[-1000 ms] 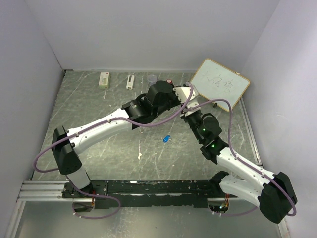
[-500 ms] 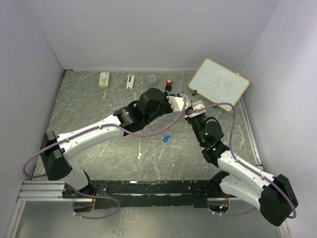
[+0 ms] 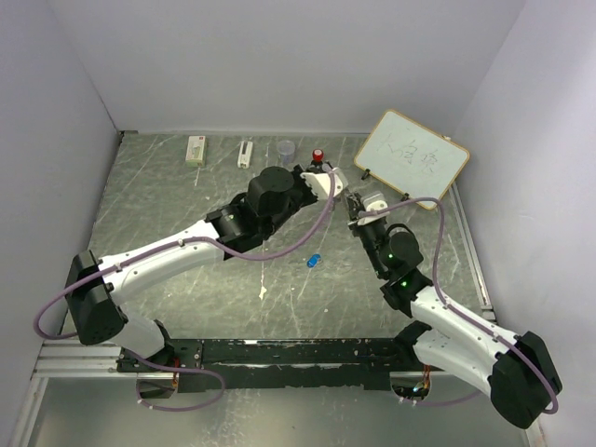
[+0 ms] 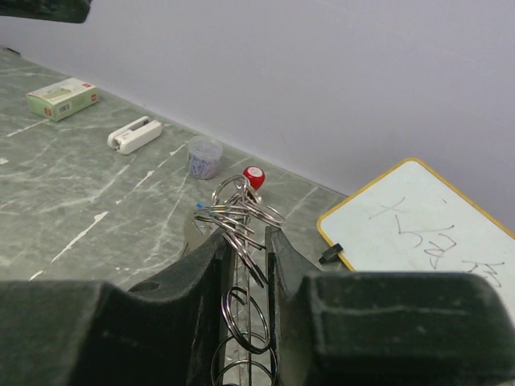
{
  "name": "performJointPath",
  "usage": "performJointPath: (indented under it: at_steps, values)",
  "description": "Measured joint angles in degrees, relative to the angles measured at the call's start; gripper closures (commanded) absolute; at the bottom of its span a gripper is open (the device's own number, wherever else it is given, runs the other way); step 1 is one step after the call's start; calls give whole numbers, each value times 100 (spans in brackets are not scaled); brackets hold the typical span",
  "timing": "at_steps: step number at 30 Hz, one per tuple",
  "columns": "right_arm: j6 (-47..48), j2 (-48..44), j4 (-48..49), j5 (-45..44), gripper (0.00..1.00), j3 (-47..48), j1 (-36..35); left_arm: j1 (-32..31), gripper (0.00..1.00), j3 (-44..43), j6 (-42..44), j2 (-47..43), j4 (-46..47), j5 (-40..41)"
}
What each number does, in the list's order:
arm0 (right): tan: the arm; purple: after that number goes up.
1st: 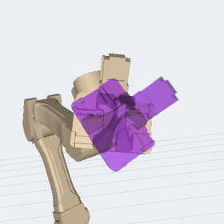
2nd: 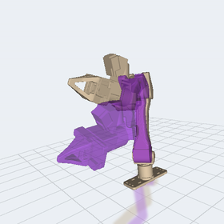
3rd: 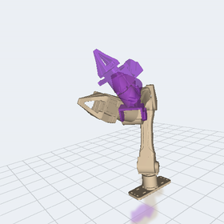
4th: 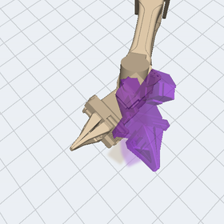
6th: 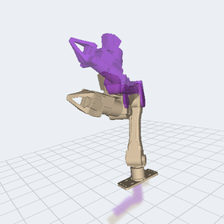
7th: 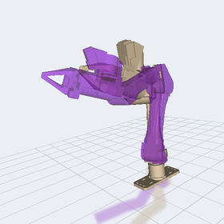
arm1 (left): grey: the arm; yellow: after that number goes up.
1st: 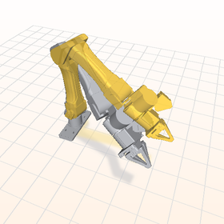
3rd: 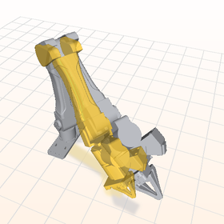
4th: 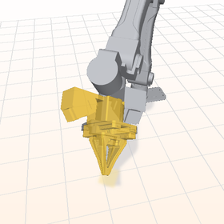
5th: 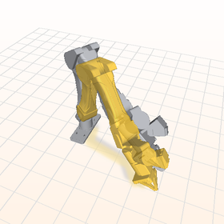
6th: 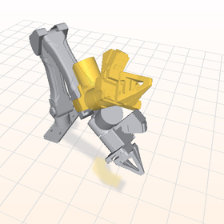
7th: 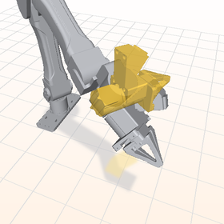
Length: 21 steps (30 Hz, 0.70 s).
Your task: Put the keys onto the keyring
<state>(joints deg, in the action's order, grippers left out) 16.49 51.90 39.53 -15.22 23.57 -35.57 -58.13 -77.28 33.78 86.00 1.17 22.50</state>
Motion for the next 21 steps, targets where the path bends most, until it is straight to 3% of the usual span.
performJointPath:
  at_steps: [3,8,21]
  values:
    - [-2,-103,4,225,100,-83,2,131,69,162,-439,-61,92,-96]
    - [-59,-173,33,695,100,-92,26,468,54,761,-1244,-435,417,-520]
    - [-352,-136,96,1668,100,-98,66,684,48,3016,-2485,-1729,2065,-2463]
